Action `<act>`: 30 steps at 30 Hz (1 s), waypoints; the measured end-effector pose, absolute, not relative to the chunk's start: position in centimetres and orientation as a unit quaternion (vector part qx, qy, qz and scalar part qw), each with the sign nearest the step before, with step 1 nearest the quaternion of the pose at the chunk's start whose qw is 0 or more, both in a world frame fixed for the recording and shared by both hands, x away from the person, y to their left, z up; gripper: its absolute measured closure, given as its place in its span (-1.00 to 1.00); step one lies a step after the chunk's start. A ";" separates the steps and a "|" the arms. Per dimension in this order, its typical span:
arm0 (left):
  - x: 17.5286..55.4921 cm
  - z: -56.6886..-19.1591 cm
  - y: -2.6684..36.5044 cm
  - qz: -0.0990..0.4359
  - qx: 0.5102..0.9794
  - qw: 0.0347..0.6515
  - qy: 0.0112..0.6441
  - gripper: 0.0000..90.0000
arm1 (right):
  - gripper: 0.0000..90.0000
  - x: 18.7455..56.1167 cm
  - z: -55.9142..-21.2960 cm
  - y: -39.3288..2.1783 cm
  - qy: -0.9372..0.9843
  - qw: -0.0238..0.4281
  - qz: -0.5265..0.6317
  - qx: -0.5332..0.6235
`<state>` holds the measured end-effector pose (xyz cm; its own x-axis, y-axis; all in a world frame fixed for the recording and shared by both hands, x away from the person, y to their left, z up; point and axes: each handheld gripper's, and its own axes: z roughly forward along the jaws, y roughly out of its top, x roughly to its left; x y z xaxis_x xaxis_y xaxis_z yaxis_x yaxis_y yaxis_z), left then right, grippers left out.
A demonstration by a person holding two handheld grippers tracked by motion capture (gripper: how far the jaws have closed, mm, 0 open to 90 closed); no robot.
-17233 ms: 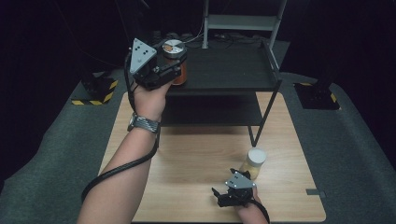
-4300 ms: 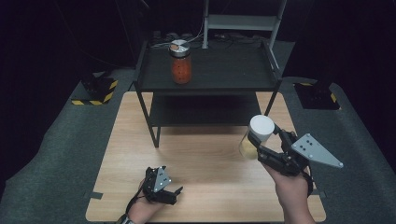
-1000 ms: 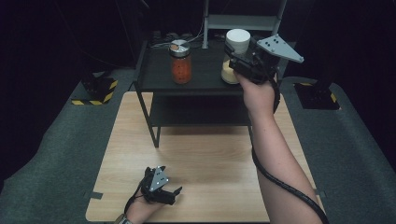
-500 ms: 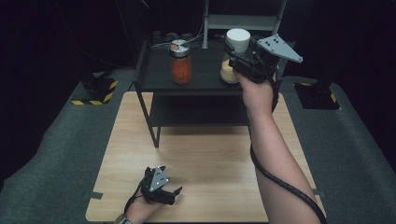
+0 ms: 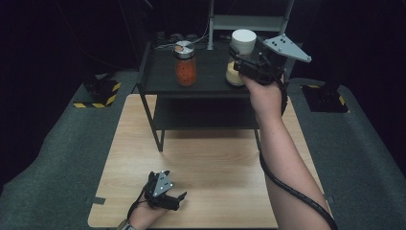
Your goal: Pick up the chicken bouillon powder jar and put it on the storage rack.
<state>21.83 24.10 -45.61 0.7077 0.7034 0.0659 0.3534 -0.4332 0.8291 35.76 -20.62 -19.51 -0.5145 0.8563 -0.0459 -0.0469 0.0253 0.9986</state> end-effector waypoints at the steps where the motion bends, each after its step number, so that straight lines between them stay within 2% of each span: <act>1: 21.8 -45.6 24.1 0.207 0.821 0.424 0.322 -0.97 | -0.72 35.6 -19.5 -20.5 0.613 0.369 0.614 0.334; 6: 21.8 -45.6 24.0 0.208 0.822 0.422 0.322 -0.97 | -0.85 35.2 -19.4 -20.9 0.616 0.367 0.615 0.329; 9: 21.8 -45.6 23.9 0.210 0.822 0.421 0.322 -0.97 | -1.00 34.9 -19.2 -21.0 0.618 0.368 0.612 0.328; 30: 21.8 -45.5 23.8 0.210 0.824 0.418 0.319 -0.97 | -1.00 32.0 -19.9 -21.2 0.633 0.367 0.607 0.310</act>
<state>21.79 23.83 -45.52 0.7084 0.7013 0.0791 0.3506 -0.4471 0.8229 32.02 -21.18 -19.85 -0.5387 0.8378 -0.0889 -0.0526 0.0719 0.9960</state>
